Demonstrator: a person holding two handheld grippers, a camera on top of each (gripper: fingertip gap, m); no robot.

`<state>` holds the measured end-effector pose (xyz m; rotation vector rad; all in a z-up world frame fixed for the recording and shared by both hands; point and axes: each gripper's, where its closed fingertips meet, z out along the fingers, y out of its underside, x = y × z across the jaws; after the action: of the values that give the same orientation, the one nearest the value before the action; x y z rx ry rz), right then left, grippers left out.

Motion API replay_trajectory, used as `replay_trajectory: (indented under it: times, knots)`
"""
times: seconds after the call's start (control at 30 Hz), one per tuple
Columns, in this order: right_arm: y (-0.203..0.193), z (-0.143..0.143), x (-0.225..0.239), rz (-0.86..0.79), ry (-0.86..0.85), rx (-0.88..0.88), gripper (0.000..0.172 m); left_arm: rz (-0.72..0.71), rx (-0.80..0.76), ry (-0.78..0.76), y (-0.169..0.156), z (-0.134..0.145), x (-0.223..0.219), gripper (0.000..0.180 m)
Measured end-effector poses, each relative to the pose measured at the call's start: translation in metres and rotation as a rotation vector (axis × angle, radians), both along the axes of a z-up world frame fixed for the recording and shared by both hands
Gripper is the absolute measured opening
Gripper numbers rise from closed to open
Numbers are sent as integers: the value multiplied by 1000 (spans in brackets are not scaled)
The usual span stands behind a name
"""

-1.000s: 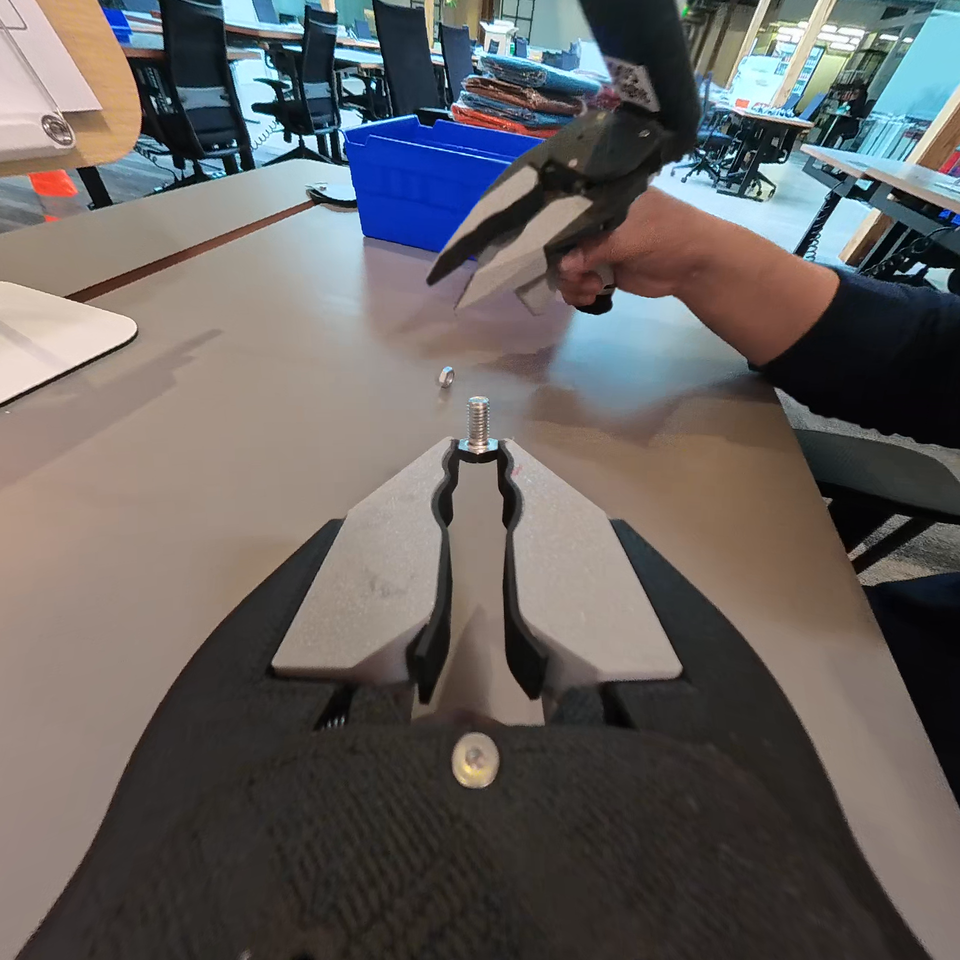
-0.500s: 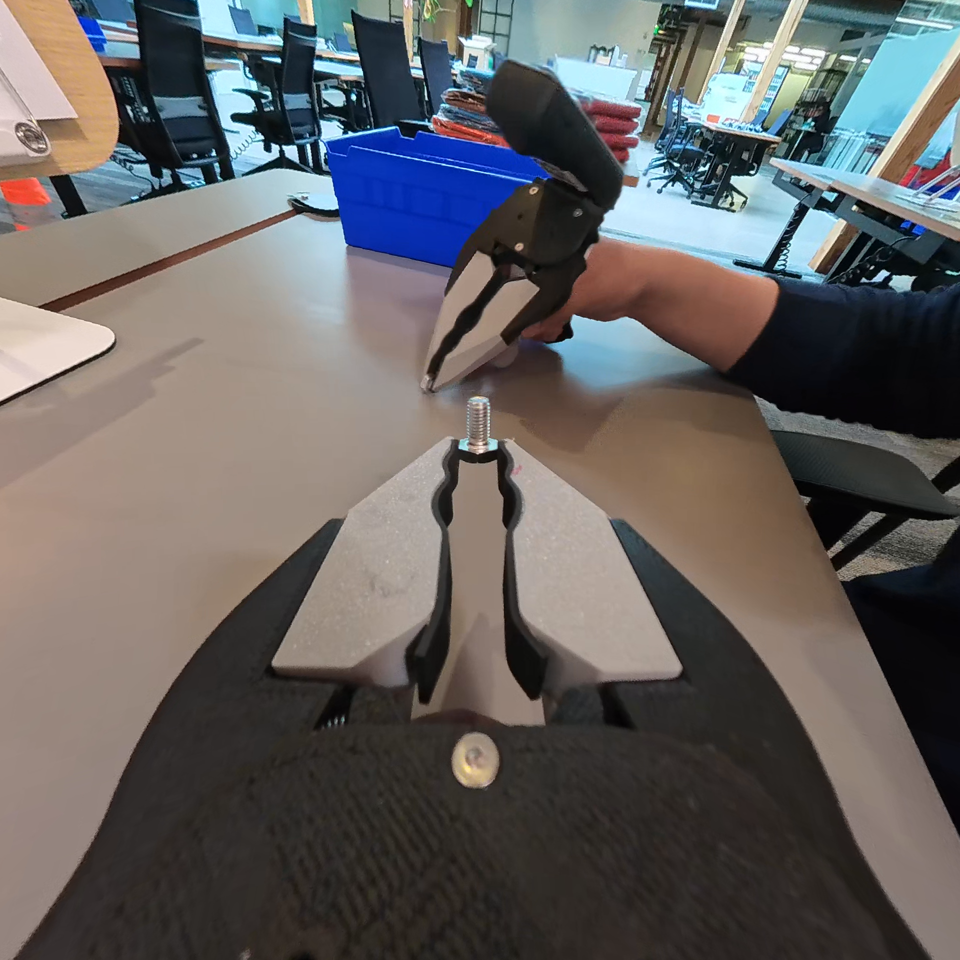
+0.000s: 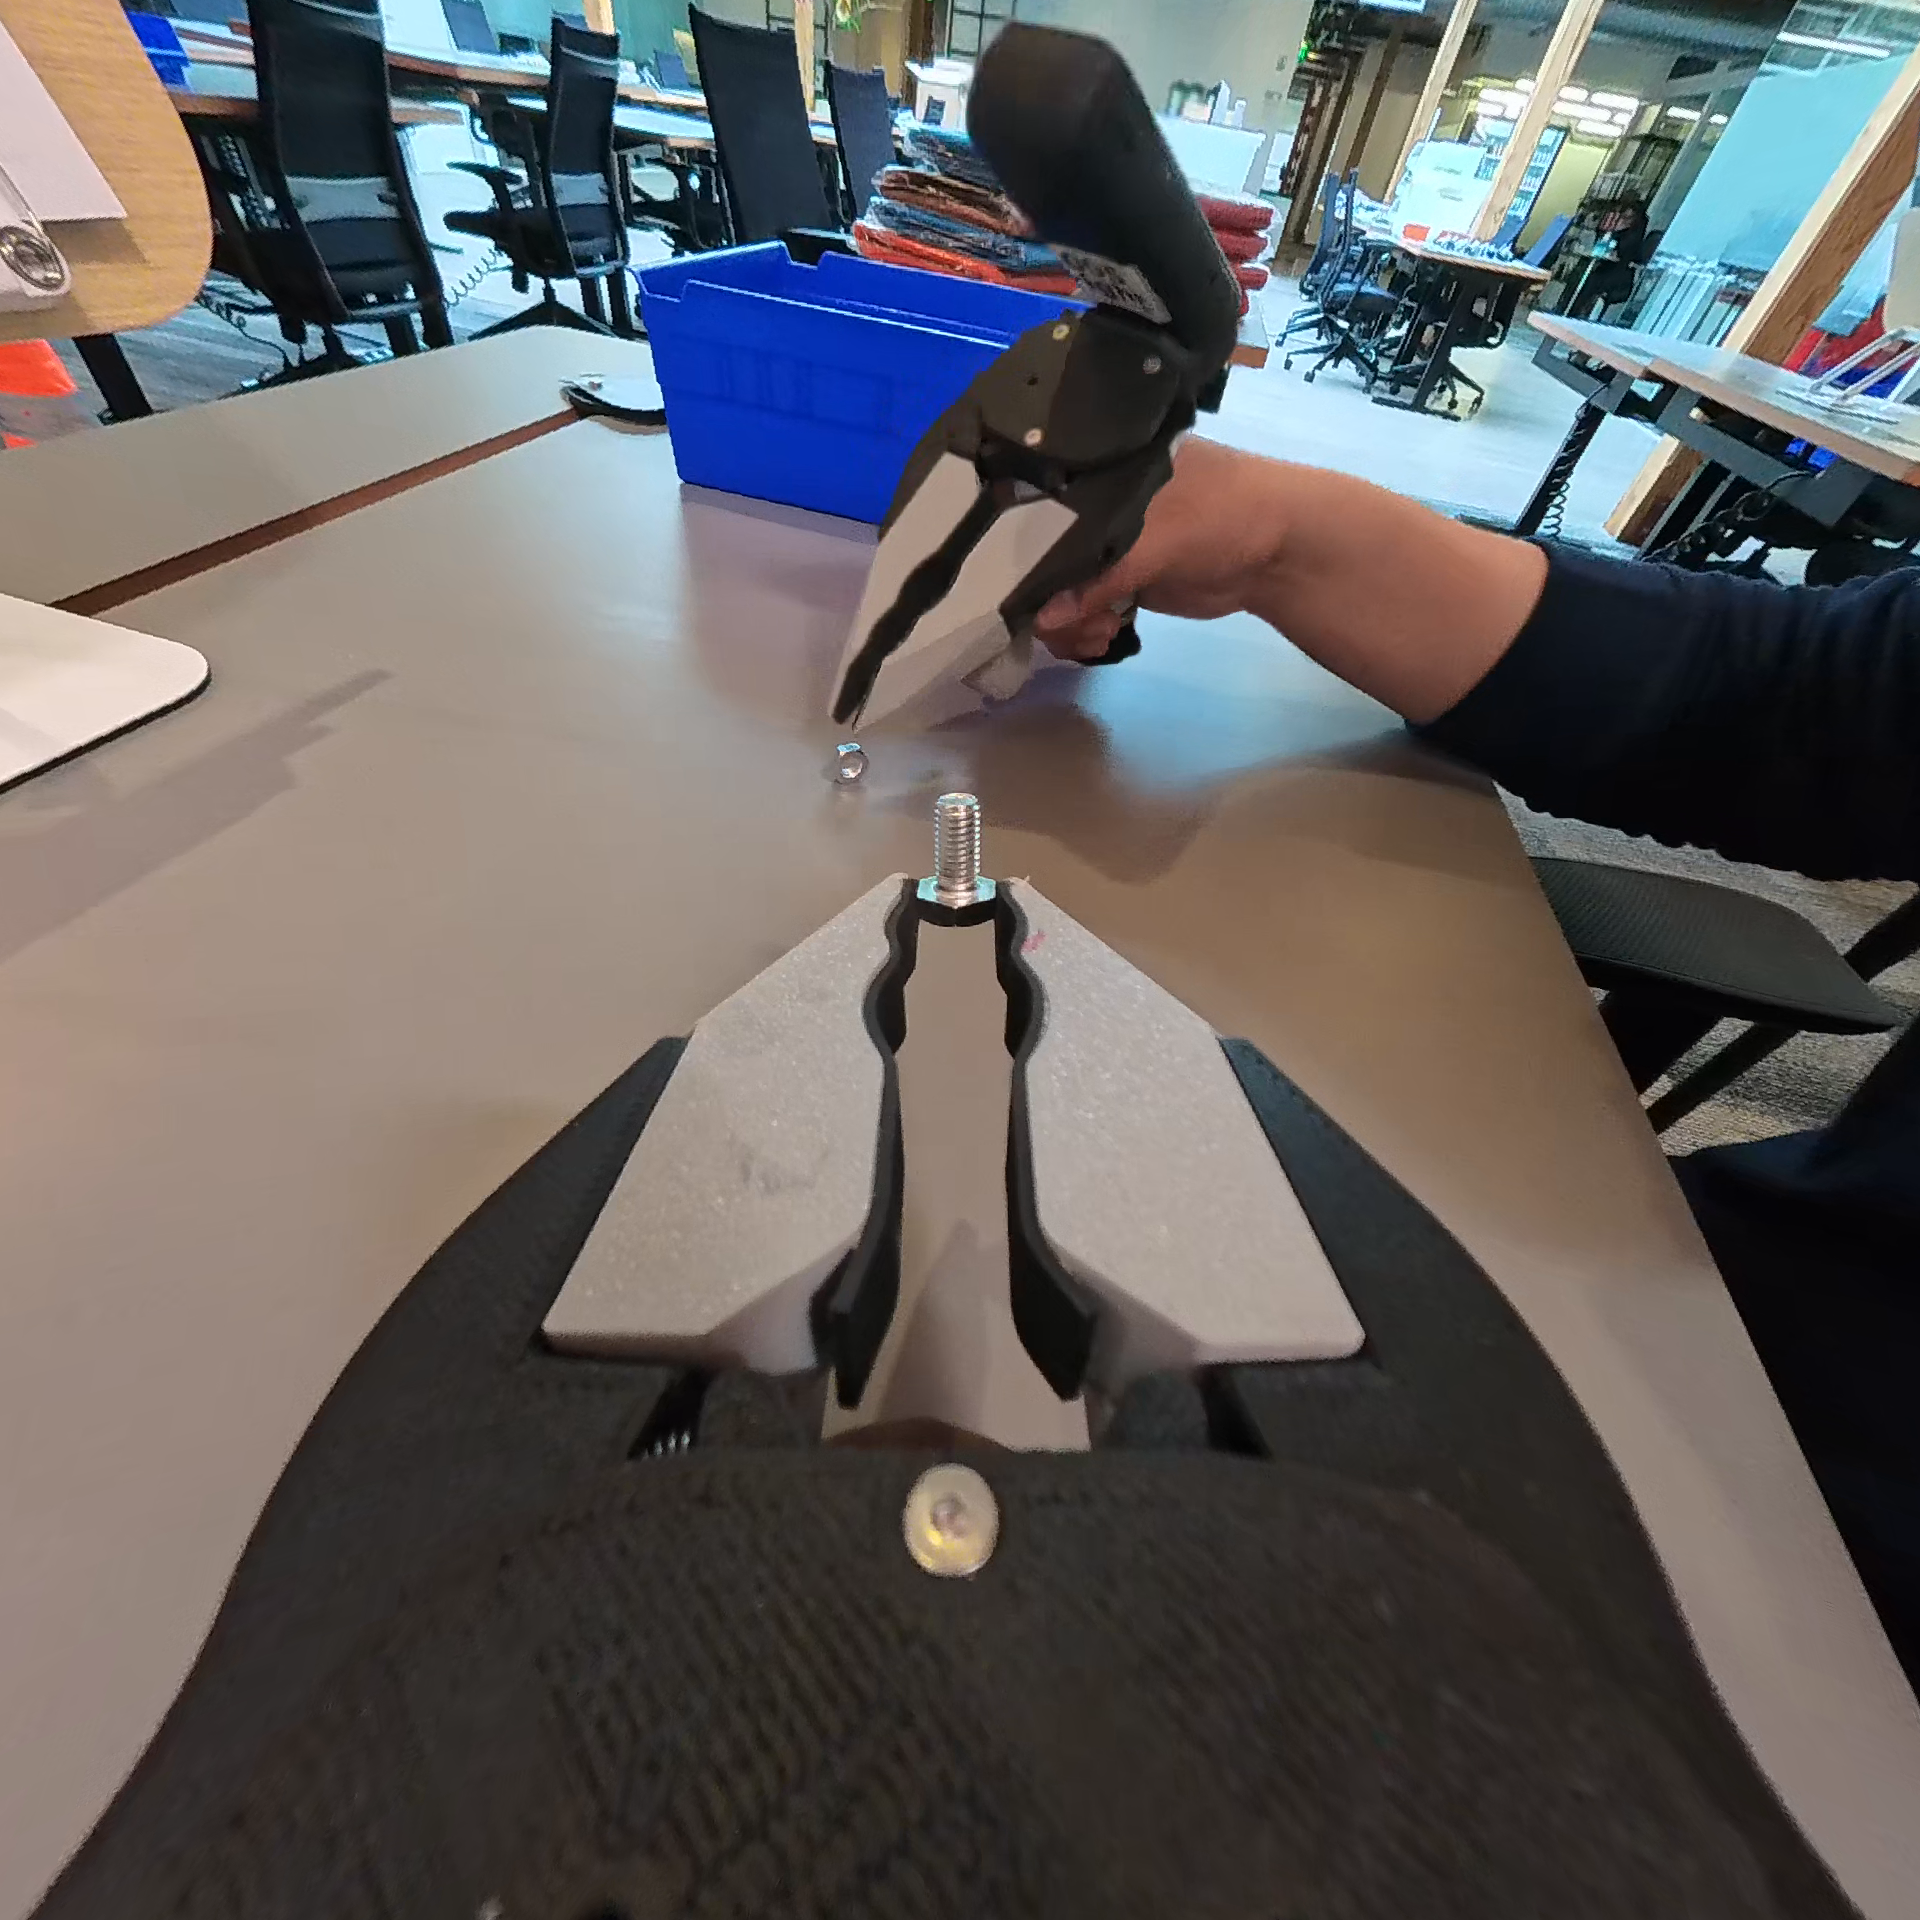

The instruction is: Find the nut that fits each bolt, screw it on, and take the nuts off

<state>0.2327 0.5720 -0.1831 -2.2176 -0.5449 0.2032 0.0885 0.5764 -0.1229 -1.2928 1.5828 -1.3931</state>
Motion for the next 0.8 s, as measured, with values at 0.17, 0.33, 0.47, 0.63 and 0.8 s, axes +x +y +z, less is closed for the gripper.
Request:
replay_trajectory:
  times: [0.17, 0.33, 0.47, 0.63, 0.8]
  knots:
    - [-1, 9, -18, 54, 153, 3, 0, -4, 2, 2, -1, 0, 0, 12]
    - [-6, 31, -30, 86, 366, 14, 0, -7, 2, 3, -2, -1, 0, 12]
    - [4, 15, -12, 4, 145, 34, 11, -7, 3, 4, -2, -1, 0, 12]
    - [16, -2, -11, -7, -39, 43, 14, -9, 3, 4, -2, -1, 0, 12]
    - [20, 1, -15, 82, -53, 81, 11, -41, -9, -18, -6, 2, -1, 12]
